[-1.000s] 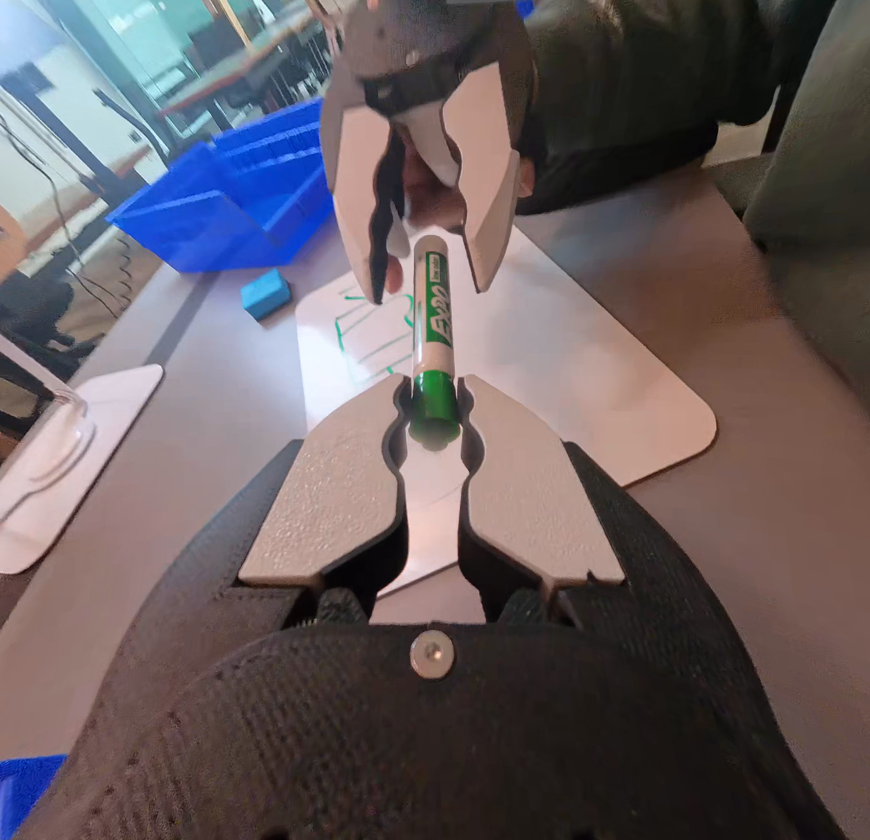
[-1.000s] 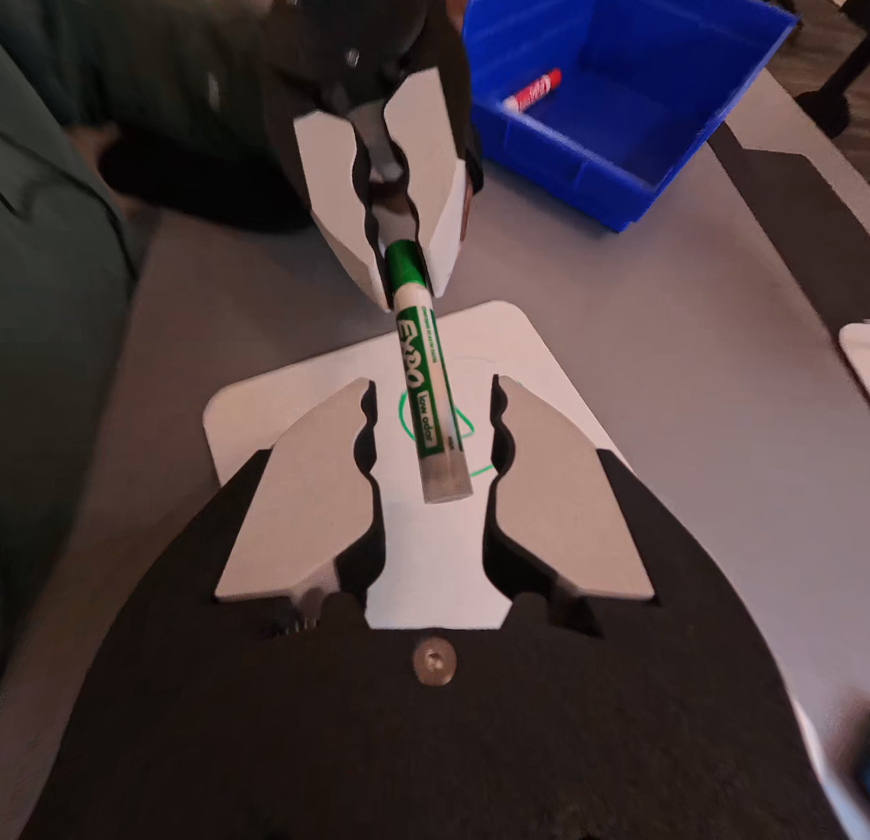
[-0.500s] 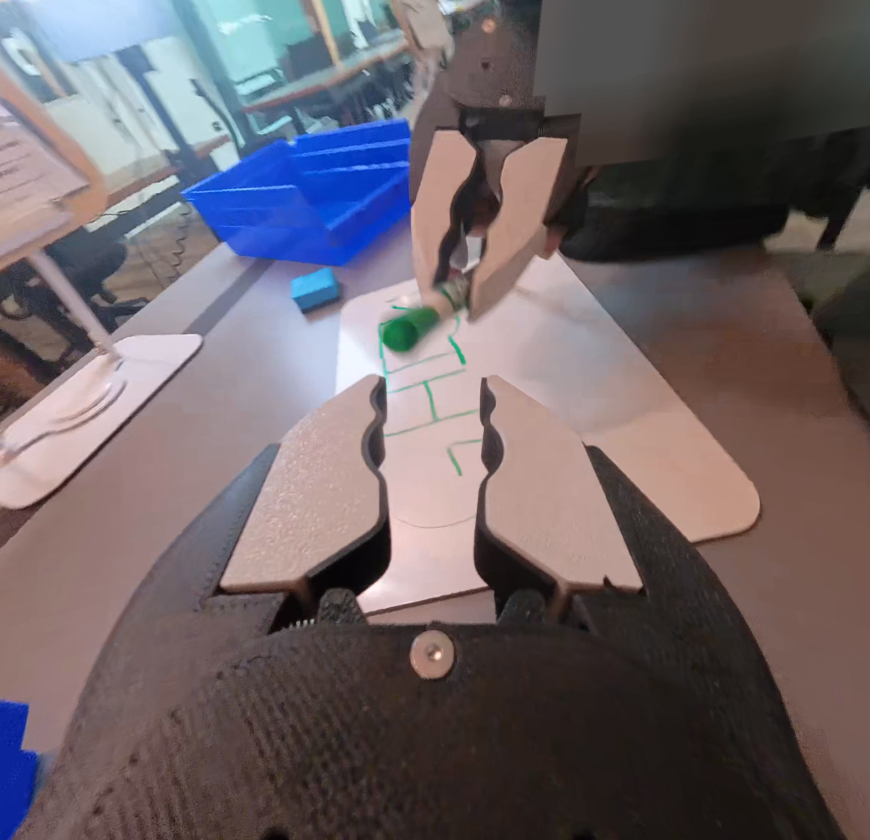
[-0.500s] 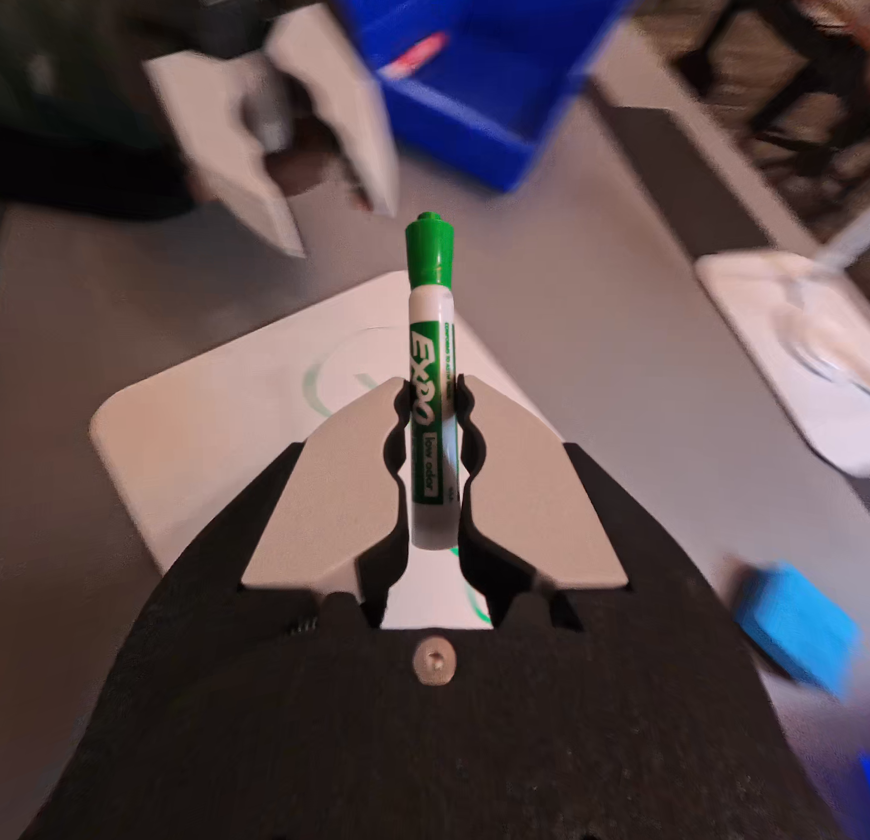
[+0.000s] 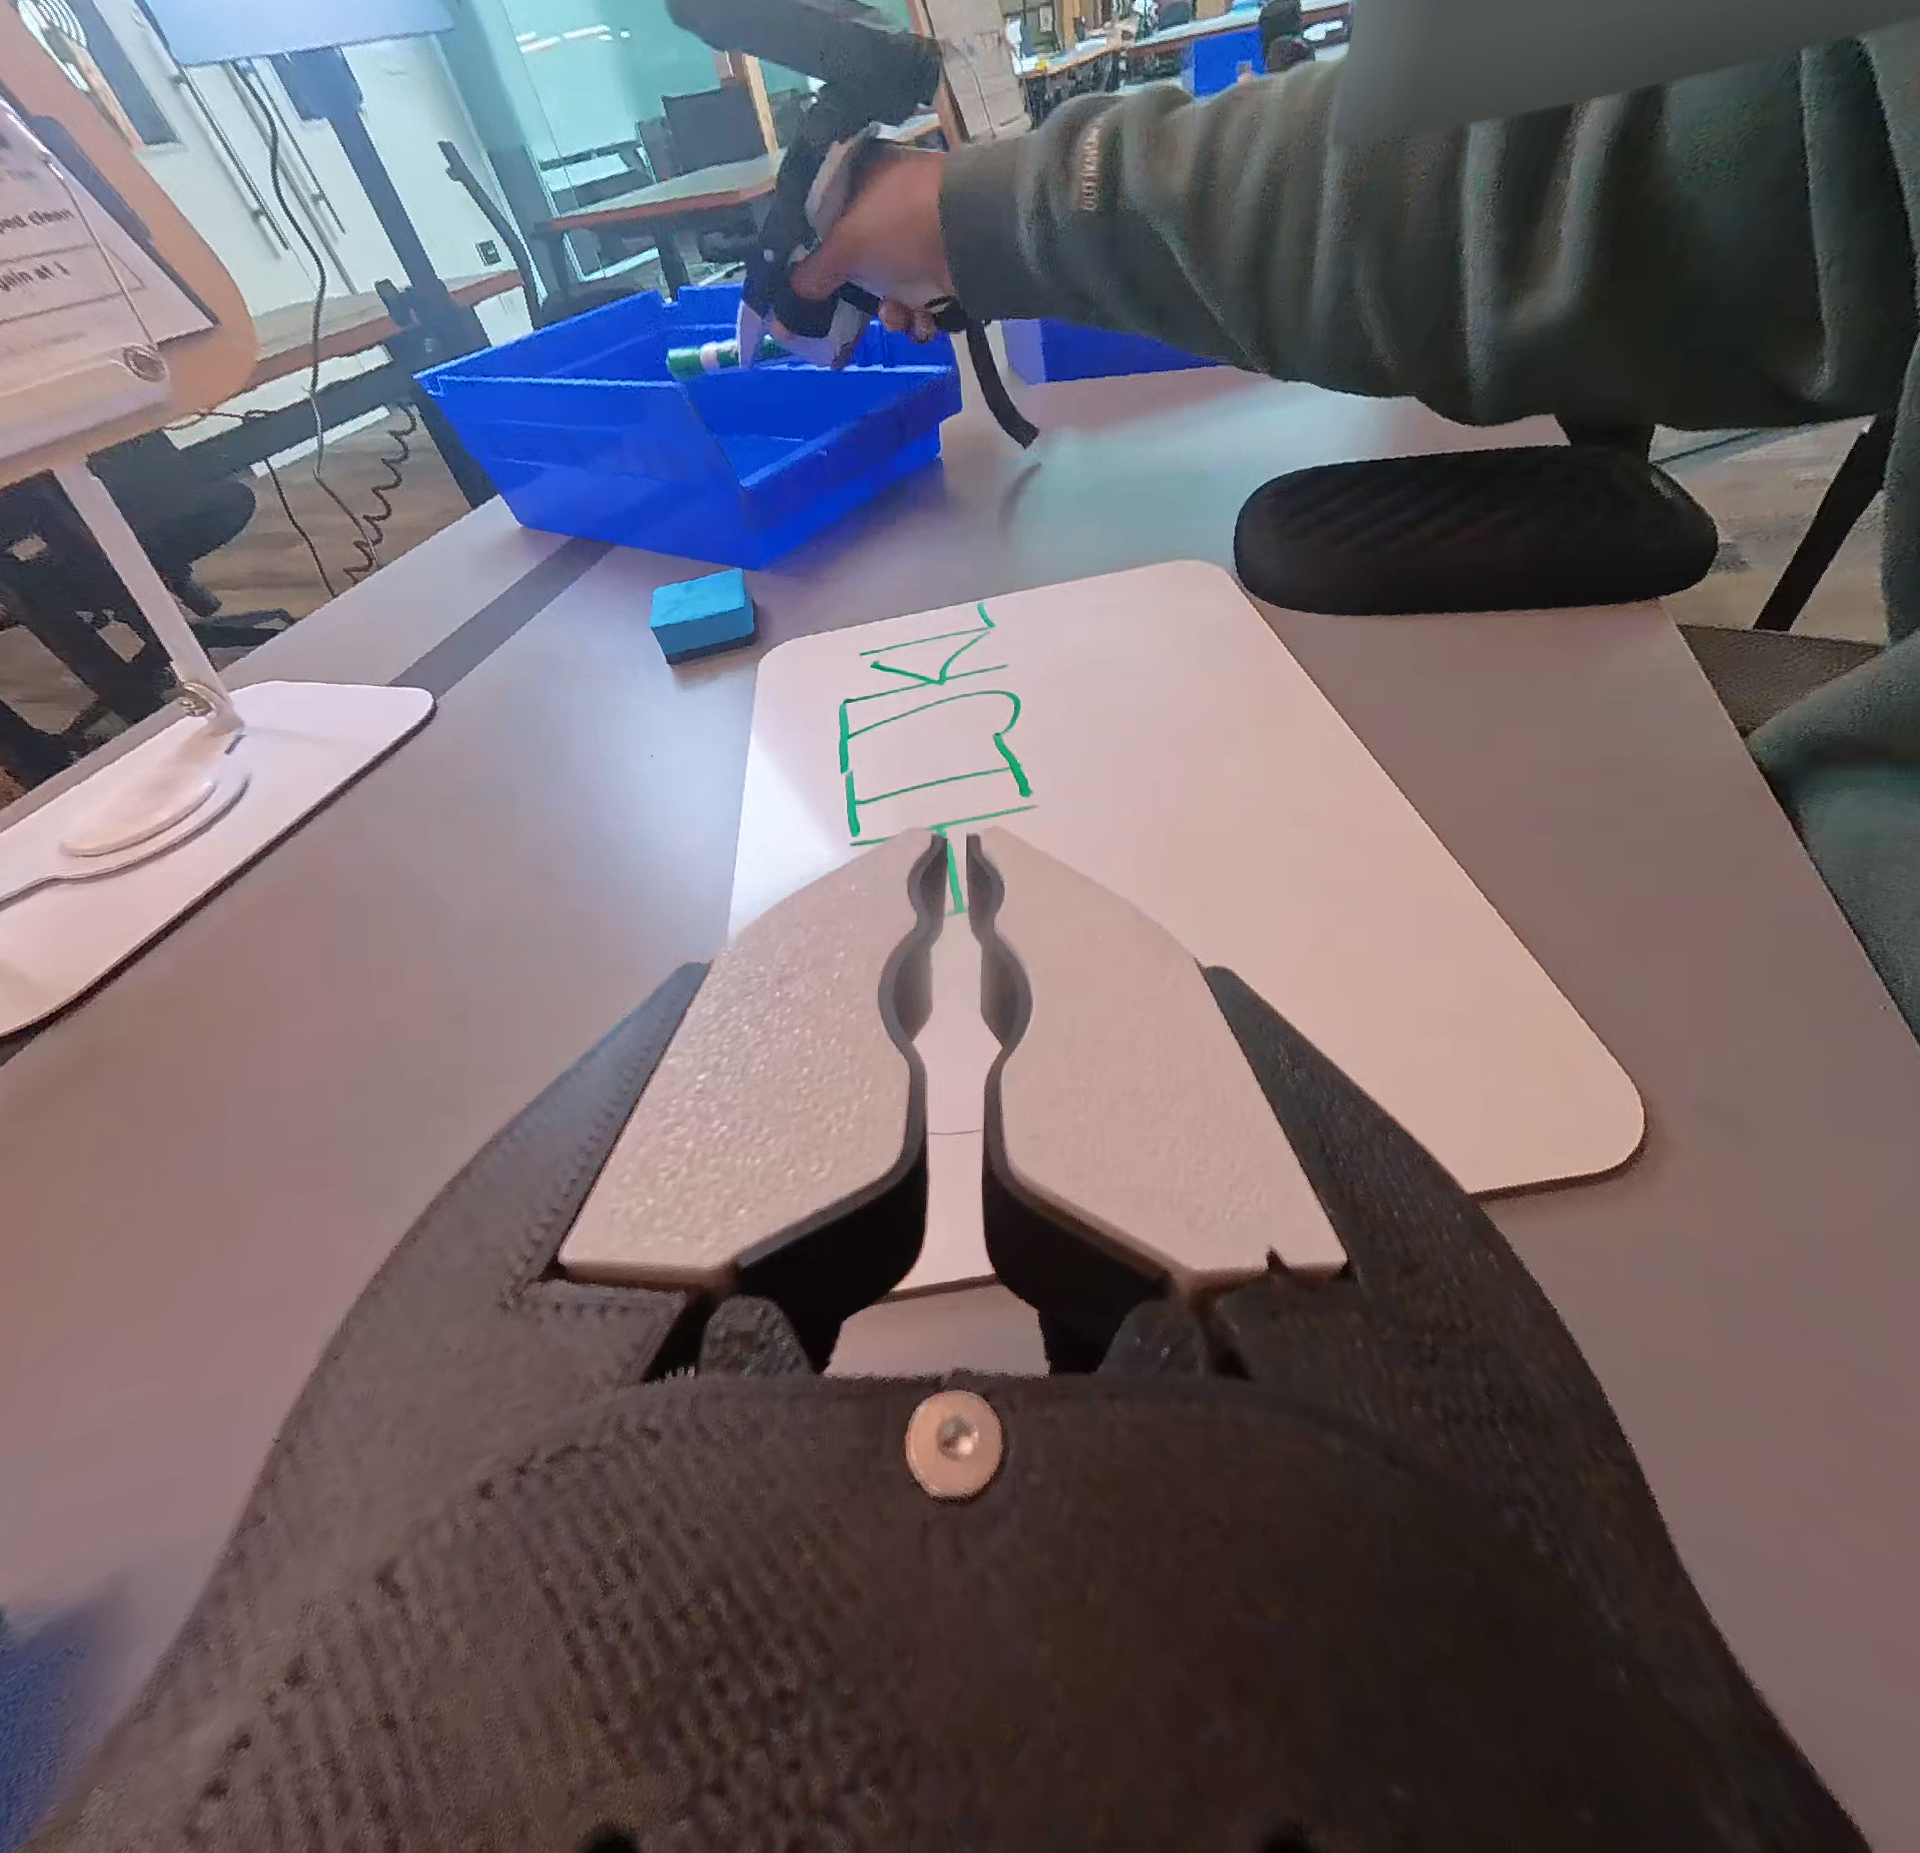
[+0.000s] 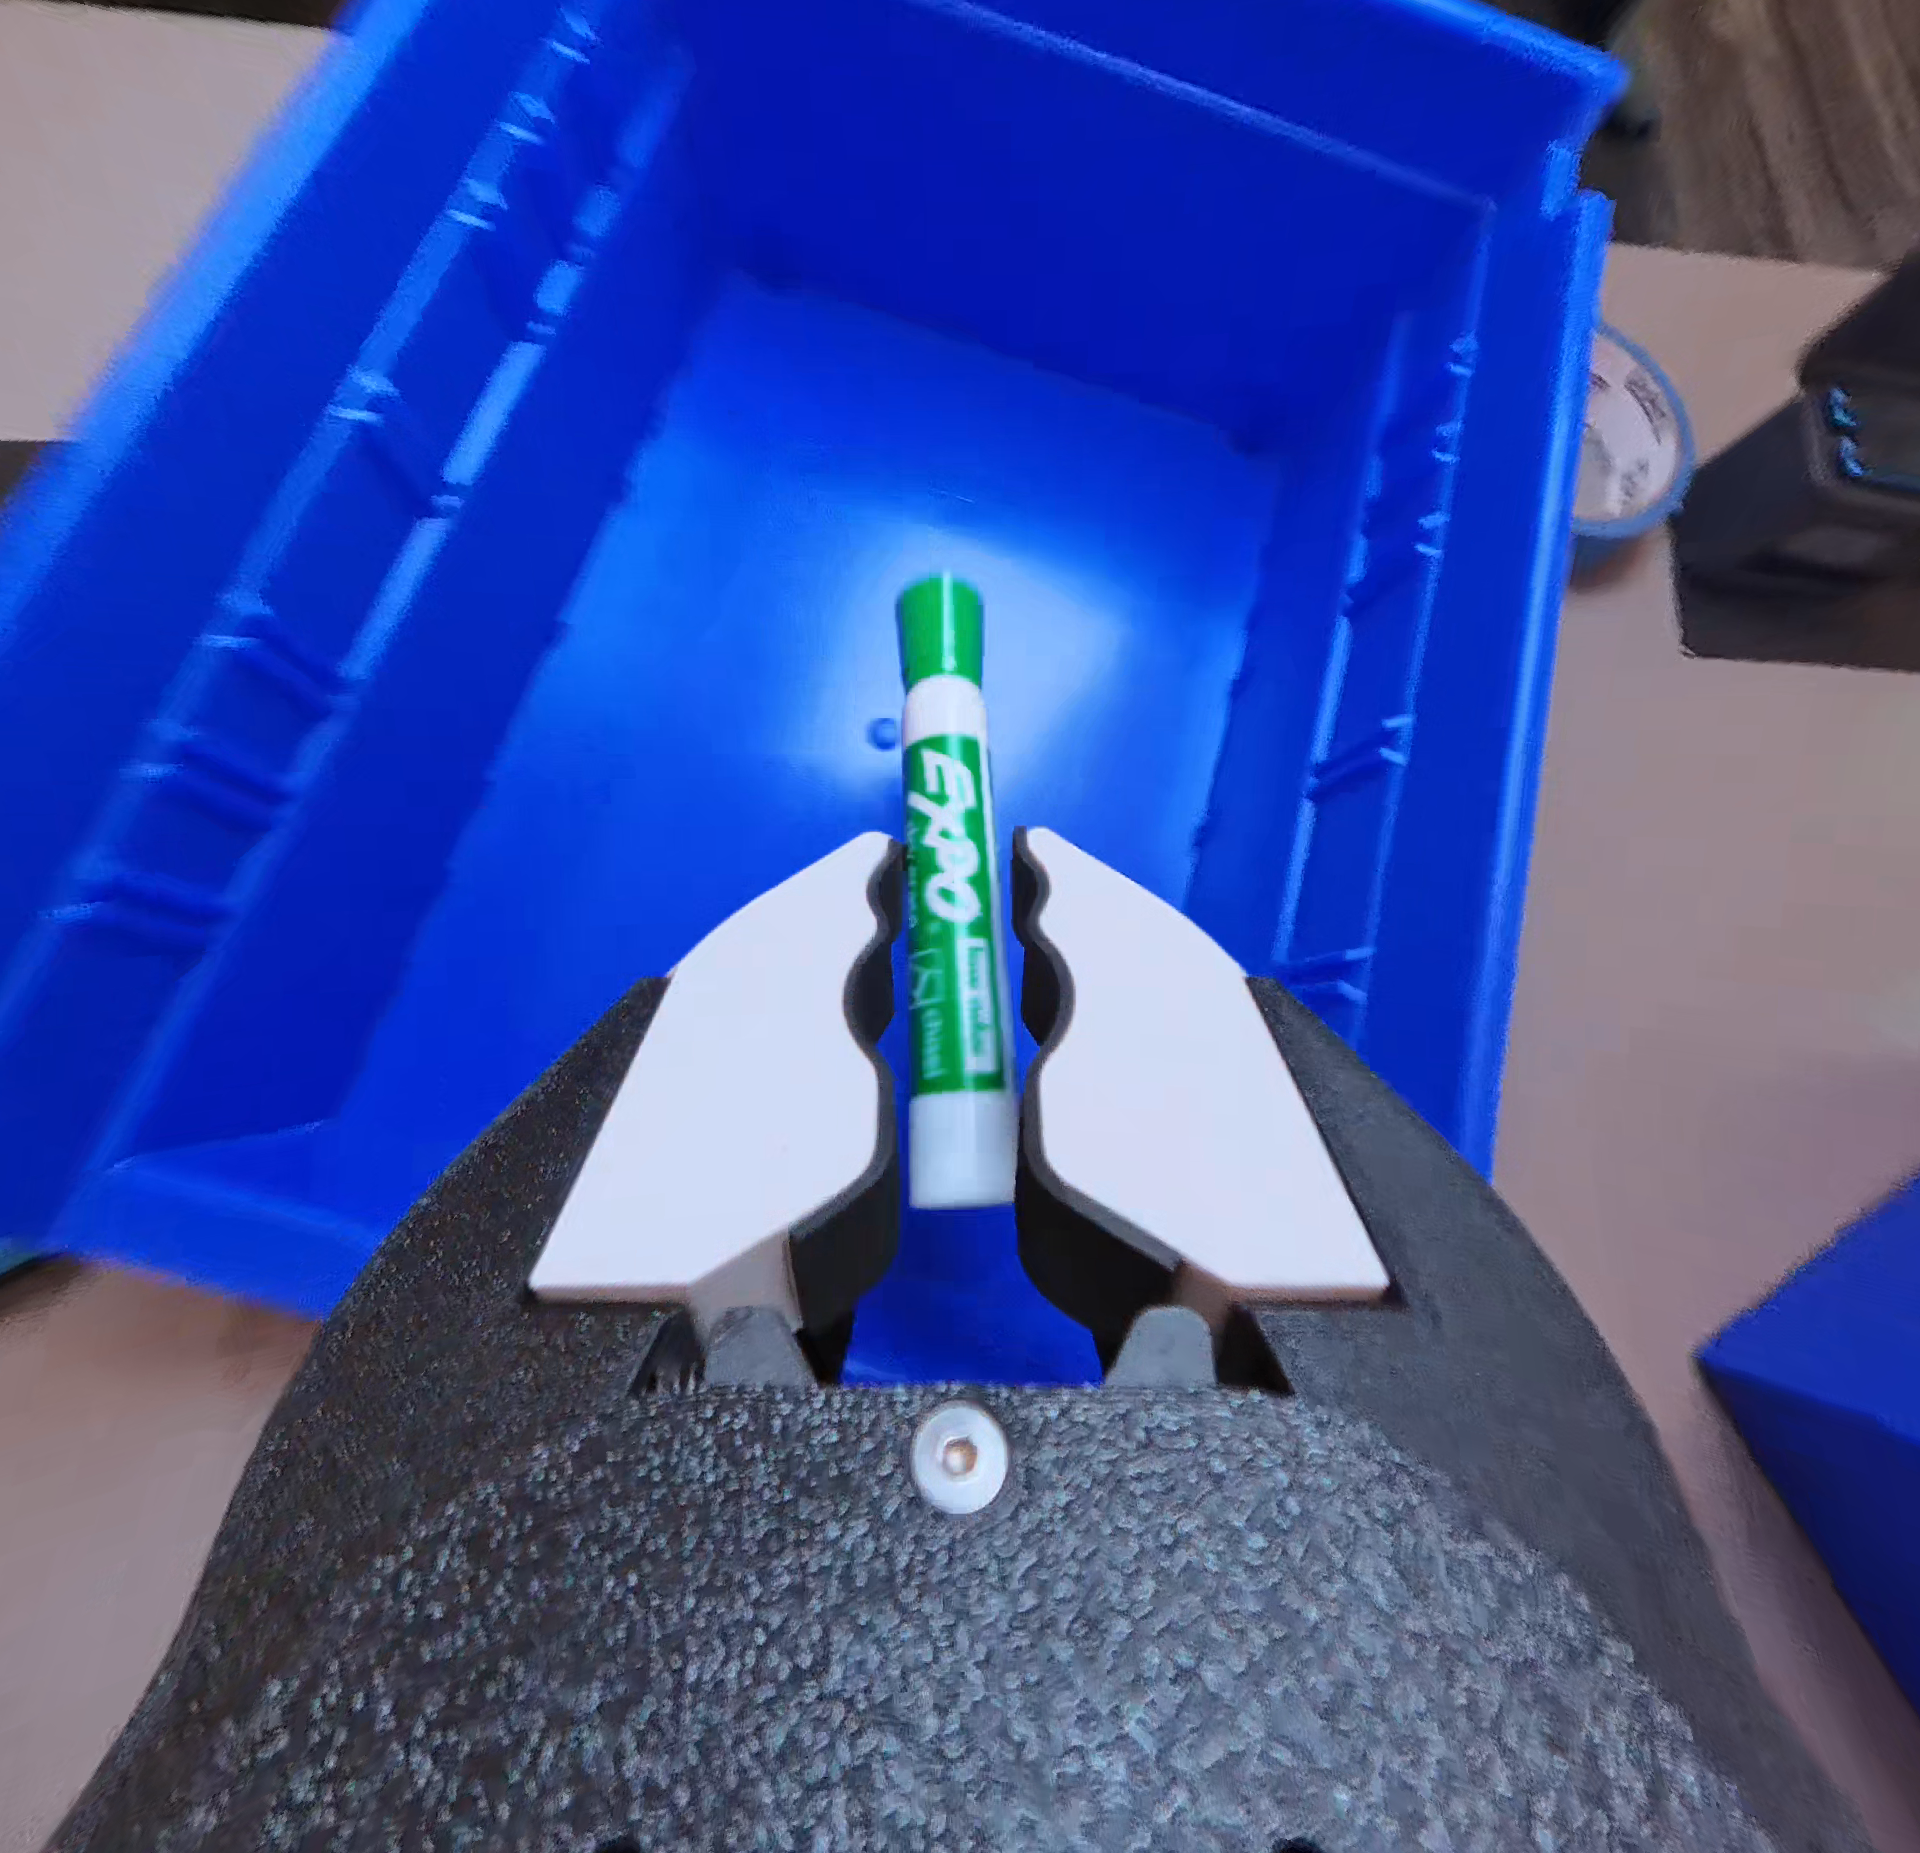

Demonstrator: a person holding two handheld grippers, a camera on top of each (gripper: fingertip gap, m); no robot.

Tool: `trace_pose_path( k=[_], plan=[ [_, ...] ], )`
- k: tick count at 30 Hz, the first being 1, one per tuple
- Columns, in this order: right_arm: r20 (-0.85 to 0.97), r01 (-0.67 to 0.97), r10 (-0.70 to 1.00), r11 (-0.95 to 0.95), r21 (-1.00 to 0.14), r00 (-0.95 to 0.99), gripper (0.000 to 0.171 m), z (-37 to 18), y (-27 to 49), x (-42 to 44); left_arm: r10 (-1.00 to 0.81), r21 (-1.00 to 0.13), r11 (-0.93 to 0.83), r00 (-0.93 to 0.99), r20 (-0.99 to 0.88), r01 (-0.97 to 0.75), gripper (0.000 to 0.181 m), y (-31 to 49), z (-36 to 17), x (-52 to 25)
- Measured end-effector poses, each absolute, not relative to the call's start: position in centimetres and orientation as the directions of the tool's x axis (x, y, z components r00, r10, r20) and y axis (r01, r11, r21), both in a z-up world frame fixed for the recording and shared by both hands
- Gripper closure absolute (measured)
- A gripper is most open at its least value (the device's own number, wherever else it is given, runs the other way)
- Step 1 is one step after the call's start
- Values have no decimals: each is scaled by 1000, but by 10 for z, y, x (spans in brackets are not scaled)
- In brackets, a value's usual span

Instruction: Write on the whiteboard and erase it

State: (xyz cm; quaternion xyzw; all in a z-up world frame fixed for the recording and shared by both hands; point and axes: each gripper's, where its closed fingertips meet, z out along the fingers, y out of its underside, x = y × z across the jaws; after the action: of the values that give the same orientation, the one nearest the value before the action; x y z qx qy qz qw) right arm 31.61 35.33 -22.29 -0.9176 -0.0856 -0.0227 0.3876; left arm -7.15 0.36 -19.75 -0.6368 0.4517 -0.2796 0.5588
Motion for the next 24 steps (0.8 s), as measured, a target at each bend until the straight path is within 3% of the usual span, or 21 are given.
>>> trace_pose_path(
  k=[5,9,13,17,21,24],
  plan=[
    [183,150,34,-729,-668,982,146,-246,362,341,-888,-958,26,434,-154,-287,179,6,-202,-74],
    [241,237,82,-633,-737,967,139,-220,362,328,-883,-959,28,442,-156,-282,180,7,-200,-77],
    [170,265,242,-444,-856,955,136,-166,338,274,-881,-961,9,453,-139,-277,180,11,-203,-79],
    [145,308,457,-305,-901,877,134,-133,289,212,-865,-963,-11,485,-125,-268,176,18,-205,-82],
    [57,340,666,-303,-890,744,133,-151,235,154,-847,-965,-33,520,-110,-259,169,24,-206,-85],
    [33,412,730,-347,-843,683,128,-190,212,128,-841,-964,-42,531,-107,-261,167,26,-208,-85]
  ],
)
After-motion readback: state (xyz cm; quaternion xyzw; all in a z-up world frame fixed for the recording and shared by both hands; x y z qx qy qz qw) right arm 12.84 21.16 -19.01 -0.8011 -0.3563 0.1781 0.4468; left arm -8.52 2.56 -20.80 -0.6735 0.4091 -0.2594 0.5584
